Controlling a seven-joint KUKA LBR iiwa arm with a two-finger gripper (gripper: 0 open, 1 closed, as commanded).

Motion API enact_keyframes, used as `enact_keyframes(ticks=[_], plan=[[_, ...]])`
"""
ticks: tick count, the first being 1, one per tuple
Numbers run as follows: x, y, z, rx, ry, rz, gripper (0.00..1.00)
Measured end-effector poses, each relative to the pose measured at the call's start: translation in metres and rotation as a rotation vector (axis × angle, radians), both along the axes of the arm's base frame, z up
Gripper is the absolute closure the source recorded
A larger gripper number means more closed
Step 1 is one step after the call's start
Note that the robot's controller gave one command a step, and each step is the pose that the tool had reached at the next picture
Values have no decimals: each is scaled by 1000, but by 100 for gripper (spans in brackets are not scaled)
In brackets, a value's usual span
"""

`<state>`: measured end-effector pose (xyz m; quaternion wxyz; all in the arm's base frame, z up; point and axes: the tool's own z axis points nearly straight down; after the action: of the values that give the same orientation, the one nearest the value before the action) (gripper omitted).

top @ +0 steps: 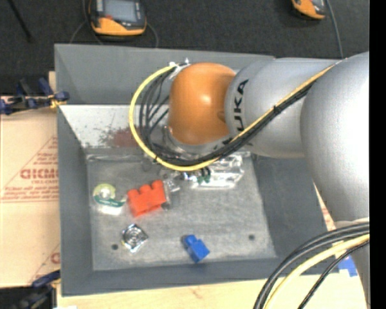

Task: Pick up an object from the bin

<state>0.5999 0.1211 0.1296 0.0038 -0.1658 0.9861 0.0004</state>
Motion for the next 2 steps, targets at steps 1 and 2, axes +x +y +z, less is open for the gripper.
enact_keyframes(ticks=[1,2], plan=[[2,19,-63,-1,9,50,0],[3,19,-62,-1,6,45,0]])
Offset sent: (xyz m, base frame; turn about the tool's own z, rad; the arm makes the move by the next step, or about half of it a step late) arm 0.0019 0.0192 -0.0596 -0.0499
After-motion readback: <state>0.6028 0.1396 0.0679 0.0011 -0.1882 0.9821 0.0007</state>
